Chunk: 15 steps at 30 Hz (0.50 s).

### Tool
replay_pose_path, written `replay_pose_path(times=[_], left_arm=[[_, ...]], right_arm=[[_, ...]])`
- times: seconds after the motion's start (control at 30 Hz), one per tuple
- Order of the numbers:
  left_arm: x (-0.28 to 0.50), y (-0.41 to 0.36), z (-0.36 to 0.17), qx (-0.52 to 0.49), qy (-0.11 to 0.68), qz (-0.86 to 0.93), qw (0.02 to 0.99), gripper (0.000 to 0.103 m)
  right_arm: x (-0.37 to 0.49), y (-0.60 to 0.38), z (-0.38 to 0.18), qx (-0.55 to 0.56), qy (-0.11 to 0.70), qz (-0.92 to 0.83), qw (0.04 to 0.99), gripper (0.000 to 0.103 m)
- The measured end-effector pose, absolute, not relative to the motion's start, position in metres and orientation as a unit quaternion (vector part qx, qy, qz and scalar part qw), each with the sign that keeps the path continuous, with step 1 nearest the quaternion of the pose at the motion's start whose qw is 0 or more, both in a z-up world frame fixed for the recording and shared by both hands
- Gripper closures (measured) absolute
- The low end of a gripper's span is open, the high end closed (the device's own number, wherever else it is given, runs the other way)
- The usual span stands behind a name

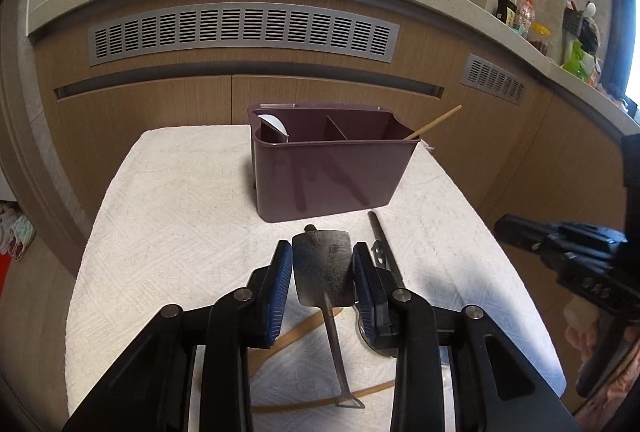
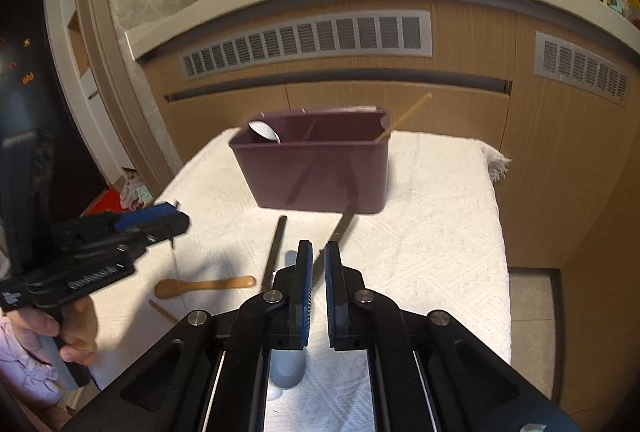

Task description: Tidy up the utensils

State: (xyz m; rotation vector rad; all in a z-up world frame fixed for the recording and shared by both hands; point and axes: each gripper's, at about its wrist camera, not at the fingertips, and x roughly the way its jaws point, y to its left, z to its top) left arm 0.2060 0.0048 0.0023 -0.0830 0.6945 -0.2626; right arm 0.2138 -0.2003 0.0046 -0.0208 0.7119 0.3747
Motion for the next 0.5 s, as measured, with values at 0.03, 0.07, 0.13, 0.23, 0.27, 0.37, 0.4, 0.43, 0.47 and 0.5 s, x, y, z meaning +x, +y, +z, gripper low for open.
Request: replay_pose_path(times=[0.03, 0.07, 0.13, 0.23, 0.27, 0.37, 0.4, 0.43, 0.47, 0.5], left_arm=[[0.206, 0.006, 0.002, -0.042, 0.34, -0.13, 0.931, 0.082], [0.206, 0.007, 0.003, -0.043, 0.339, -0.13, 0.931, 0.082], [0.207, 0.01, 0.004, -0.043, 0.335, -0.127, 0.933, 0.082], [0.209, 0.015, 0.003, -0.047, 0.334, -0.123, 0.933, 0.082], [0.21, 0.017, 0.002, -0.049, 0.337, -0.12, 0.932, 0.082], [0.216, 0.028, -0.005, -0.059, 0.355, -0.106, 0.927, 0.082], [0.217, 0.032, -0.008, -0.061, 0.36, -0.097, 0.926, 0.082], [0.218, 0.036, -0.012, -0.062, 0.364, -0.087, 0.925, 0.081], [0.22, 0.04, -0.015, -0.063, 0.371, -0.078, 0.923, 0.081], [0.223, 0.046, -0.021, -0.07, 0.384, -0.065, 0.919, 0.081]], right_arm=[[0.219, -0.2, -0.002, -0.014, 0.357, 0.176, 0.917, 0.093], [0.226, -0.2, -0.009, -0.019, 0.372, 0.168, 0.913, 0.09], [0.24, -0.196, -0.023, -0.024, 0.398, 0.164, 0.902, 0.077], [0.268, -0.188, -0.044, -0.014, 0.419, 0.157, 0.894, 0.068], [0.28, -0.183, -0.052, -0.013, 0.431, 0.154, 0.889, 0.068], [0.308, -0.168, -0.075, -0.013, 0.464, 0.147, 0.873, 0.068], [0.313, -0.163, -0.082, -0.023, 0.471, 0.14, 0.871, 0.068], [0.317, -0.156, -0.088, -0.038, 0.48, 0.131, 0.867, 0.067], [0.317, -0.15, -0.09, -0.052, 0.473, 0.127, 0.87, 0.068], [0.316, -0.145, -0.091, -0.066, 0.465, 0.126, 0.874, 0.067]])
